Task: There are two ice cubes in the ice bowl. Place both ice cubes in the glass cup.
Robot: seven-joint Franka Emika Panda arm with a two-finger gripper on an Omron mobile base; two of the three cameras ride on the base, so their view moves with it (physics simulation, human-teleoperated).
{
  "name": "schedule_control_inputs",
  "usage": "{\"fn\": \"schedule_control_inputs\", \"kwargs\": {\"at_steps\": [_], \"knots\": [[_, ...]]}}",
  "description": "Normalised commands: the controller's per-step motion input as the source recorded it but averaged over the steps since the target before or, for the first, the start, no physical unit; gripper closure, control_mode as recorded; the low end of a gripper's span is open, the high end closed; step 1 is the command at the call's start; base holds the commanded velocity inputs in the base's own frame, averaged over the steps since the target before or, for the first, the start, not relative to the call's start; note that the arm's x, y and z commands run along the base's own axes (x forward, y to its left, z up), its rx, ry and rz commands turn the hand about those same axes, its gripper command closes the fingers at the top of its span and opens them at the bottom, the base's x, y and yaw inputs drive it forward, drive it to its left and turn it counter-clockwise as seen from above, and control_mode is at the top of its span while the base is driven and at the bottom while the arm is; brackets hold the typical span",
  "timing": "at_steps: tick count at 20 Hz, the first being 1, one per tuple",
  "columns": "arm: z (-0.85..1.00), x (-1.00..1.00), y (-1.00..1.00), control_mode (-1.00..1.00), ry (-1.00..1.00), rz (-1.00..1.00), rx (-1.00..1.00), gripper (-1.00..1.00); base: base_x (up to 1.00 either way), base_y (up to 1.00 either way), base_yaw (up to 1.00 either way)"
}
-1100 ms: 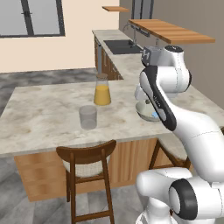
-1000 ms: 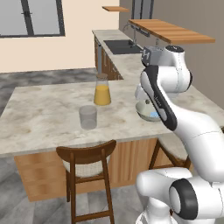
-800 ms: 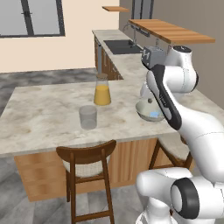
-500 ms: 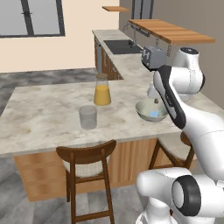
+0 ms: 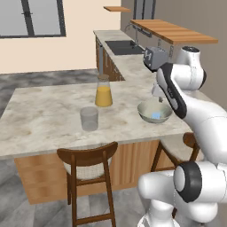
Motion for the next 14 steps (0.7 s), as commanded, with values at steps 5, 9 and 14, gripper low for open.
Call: {"fn": "schedule_control_inputs", "kwargs": {"at_steps": [5,9,14], "knots": [[-0.02,0.29,-0.21,-1.0,0.01,0.0,0.0,-1.0,0.0,0.0,0.0],[-0.27,0.27,-0.29,-1.0,0.03,0.0,0.0,-1.0,0.0,0.0,0.0],[-0.21,0.25,-0.12,-1.0,0.03,0.0,0.0,-1.0,0.0,0.0,0.0]]}}
